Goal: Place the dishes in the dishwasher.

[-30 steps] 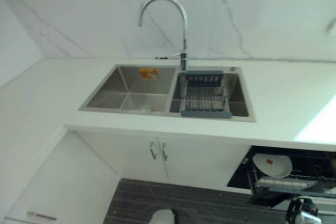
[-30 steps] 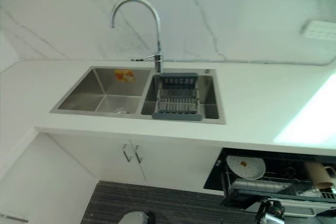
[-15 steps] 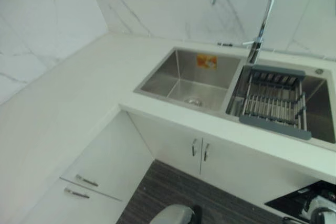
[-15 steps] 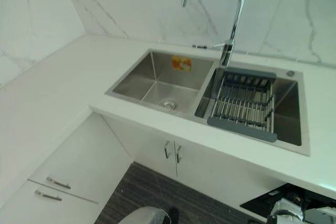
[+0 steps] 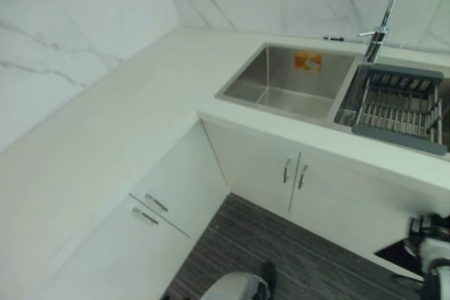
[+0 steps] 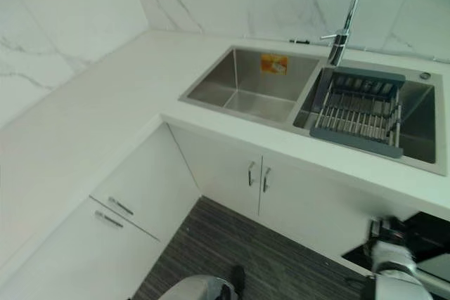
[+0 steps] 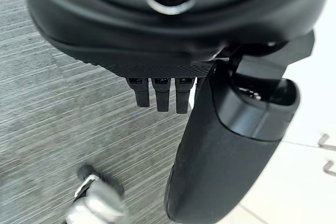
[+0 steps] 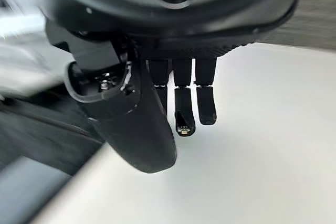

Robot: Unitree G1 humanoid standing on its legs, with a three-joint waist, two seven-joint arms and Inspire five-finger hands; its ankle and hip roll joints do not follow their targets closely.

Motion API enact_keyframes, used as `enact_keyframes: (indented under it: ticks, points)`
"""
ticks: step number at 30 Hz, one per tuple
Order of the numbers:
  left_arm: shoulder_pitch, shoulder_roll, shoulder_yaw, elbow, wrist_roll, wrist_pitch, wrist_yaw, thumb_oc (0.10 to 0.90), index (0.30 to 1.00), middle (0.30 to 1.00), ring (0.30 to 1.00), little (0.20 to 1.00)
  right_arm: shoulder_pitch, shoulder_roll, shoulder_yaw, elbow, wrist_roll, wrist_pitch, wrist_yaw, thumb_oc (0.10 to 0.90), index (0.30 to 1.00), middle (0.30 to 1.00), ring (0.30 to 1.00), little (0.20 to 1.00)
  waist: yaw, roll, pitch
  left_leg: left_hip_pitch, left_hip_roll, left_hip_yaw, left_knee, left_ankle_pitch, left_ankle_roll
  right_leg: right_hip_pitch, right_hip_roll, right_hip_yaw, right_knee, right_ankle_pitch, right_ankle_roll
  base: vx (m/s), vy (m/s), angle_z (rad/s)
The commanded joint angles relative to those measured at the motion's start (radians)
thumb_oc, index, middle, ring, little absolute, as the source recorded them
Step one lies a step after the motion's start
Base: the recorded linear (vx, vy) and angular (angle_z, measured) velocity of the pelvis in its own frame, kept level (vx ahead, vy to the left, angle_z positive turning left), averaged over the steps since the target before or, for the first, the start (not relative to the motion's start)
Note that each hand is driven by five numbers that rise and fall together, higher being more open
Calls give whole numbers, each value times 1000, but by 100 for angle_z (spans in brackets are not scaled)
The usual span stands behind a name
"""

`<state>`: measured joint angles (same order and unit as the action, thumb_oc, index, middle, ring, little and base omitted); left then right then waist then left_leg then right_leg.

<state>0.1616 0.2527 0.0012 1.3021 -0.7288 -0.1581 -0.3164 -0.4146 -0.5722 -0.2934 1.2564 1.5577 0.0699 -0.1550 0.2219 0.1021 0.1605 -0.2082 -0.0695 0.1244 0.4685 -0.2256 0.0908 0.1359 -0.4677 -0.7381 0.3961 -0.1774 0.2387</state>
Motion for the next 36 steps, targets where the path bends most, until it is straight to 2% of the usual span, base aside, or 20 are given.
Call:
enact_keyframes:
  ticks: [1,5,7,11,15,19,20,21,22,23,24,25,26,27,28,29,30,32,34,36]
  points:
    - [28,52,36,3,33,-47,-15,800,900,900,900,900,-88,4,-14,-108,-190,-58,199,800,900,900,900,900,67,-24,-38,66,8,45,-169,13,-107,-11,-23,40,-76,309,6,-18,-229,-24]
    - [23,58,45,14,56,-59,-13,800,900,900,900,900,67,128,16,-131,-266,-105,361,800,900,900,900,900,45,-65,-25,94,52,80,-169,-2,-109,-11,-4,27,-94,312,5,1,-141,-40]
    - [23,55,54,19,52,-75,-27,800,900,900,900,900,141,192,49,-132,-365,-125,432,800,900,900,900,900,27,-85,-19,109,75,108,-169,-10,-109,-19,1,29,-96,306,5,3,-81,-44]
    - [20,53,73,14,53,-73,-51,800,900,900,900,900,258,269,112,-120,-512,-186,511,800,900,900,900,900,-7,-116,-13,132,110,162,-169,-23,-107,-33,0,37,-96,321,10,9,-20,-98]
    - [-1,52,71,6,62,-53,-60,800,900,900,900,900,316,300,137,-81,-530,-202,494,800,900,900,900,900,-42,-131,-17,149,124,198,-169,-42,-99,-47,-7,57,-96,351,16,35,75,-52]
    - [-31,48,45,-4,91,-19,-45,800,900,900,900,900,348,305,139,-44,-550,-200,452,800,900,900,900,900,-72,-120,-26,157,128,203,-169,-51,-80,-41,6,108,-83,397,22,64,169,-43]
    - [-60,53,4,-13,118,3,-30,800,900,900,900,900,369,300,129,-30,-558,-191,429,800,900,900,900,900,-110,-100,-22,157,117,182,-169,-56,-55,-94,-18,214,101,426,22,75,252,-17]
    - [-70,58,-11,-18,130,13,-24,800,900,900,900,900,376,295,126,-22,-572,-186,430,800,900,900,900,900,-124,-94,-21,158,112,178,-169,-57,-47,-122,-15,257,150,424,20,64,229,14]
    - [-73,59,-15,-20,137,15,-22,800,900,900,900,900,378,293,124,-19,-577,-185,429,800,900,900,900,900,-126,-93,-21,158,111,178,-169,-57,-45,-132,-14,269,162,423,19,-56,68,19]
    - [-82,66,-30,-29,143,25,-8,800,900,900,900,900,380,286,126,-9,-614,-181,429,800,900,900,900,900,-152,-82,-19,146,119,177,-169,-41,-40,-185,24,303,194,425,-4,-80,2,23]
    - [-94,71,-43,-32,153,28,6,800,900,900,900,900,380,284,138,1,-640,-185,428,800,900,900,900,900,-172,-84,-17,148,116,163,-169,-45,-41,-225,76,343,169,415,-18,-95,-125,3]
    - [-120,79,-72,-28,159,27,38,800,900,900,900,900,377,284,165,24,-694,-191,419,800,900,900,900,900,-195,-98,-18,149,110,143,-169,-42,-52,-243,156,367,40,379,-40,-34,-269,-2]
    - [-140,87,-78,-28,168,30,51,800,900,900,900,900,375,281,184,36,-741,-192,403,800,900,900,900,900,-203,-107,-20,148,113,132,-169,-39,-65,-231,202,371,-83,357,-51,-51,-382,5]
    - [-156,93,-78,-29,169,36,55,800,900,900,900,900,375,278,204,42,-798,-188,393,800,900,900,900,900,-210,-130,-16,152,104,135,-169,-43,-80,-275,202,383,-96,284,-54,-56,-335,33]
    - [-169,108,-79,-37,166,40,52,800,900,900,900,900,373,281,230,62,-869,-185,367,800,900,900,900,900,-223,-125,-23,158,103,113,-169,-47,-67,-296,258,446,-96,307,-60,-60,-315,67]
    - [-169,109,-66,-52,162,45,58,800,900,900,900,900,385,285,251,48,-953,-155,342,800,900,900,900,900,-223,-139,-22,146,110,122,-169,-33,-85,-303,219,438,-96,278,-67,-17,-264,65]
    - [-179,108,-67,-53,153,53,62,800,900,900,900,900,398,285,286,51,-999,-140,320,800,900,900,900,900,-217,-139,-19,152,118,124,-169,-36,-93,-289,200,426,-96,220,-72,-10,-269,48]
    - [-186,105,-67,-52,152,62,52,800,900,900,900,900,410,269,306,87,-1053,-117,336,800,900,900,900,900,-205,-144,-34,144,135,135,-169,-22,-108,-274,206,418,-96,136,-76,-14,-211,3]
    - [-192,70,-88,-39,196,66,38,800,900,900,900,900,398,261,352,109,-1094,-83,324,800,900,900,900,900,-179,-140,-72,126,173,156,-169,-3,-136,-241,216,396,-96,70,-88,13,-229,-15]
    - [-188,59,-92,-36,199,73,36,800,900,900,900,900,396,262,360,96,-1098,-66,314,800,900,900,900,900,-175,-138,-84,122,178,153,-169,1,-141,-230,226,397,-96,58,-95,31,-116,-4]
